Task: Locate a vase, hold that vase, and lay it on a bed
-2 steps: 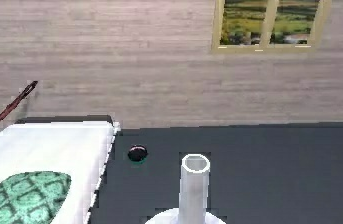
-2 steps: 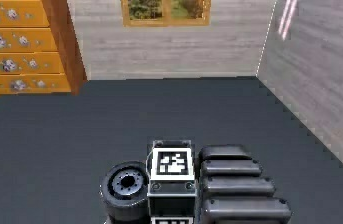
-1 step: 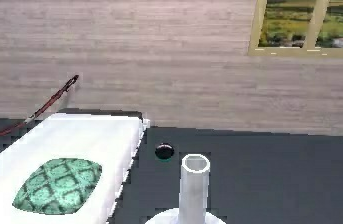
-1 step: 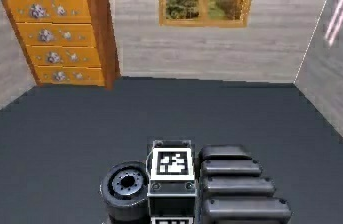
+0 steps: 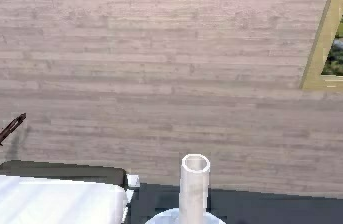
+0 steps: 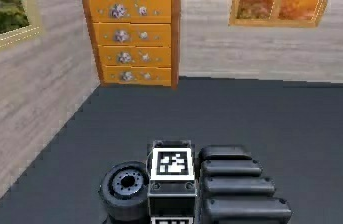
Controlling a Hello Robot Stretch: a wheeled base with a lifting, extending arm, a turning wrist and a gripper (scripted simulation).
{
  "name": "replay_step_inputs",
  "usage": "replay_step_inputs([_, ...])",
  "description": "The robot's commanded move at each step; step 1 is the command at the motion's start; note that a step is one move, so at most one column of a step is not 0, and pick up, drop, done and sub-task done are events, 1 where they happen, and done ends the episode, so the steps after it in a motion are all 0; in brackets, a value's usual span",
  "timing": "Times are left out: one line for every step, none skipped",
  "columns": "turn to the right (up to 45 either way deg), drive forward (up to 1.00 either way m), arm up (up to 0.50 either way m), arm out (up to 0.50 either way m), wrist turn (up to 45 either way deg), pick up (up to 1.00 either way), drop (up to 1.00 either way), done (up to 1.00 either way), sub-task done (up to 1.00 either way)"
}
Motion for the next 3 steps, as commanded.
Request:
replay_step_inputs([0.0,0.10,0.00,0.00,0.0,0.00,0.00,0.00,0.00])
replay_step_inputs([-45.0,0.00,0.00,0.00,0.0,0.00,0.00,0.00,0.00])
replay_step_inputs([-45.0,0.00,0.00,0.00,0.0,0.00,0.00,0.00,0.00])
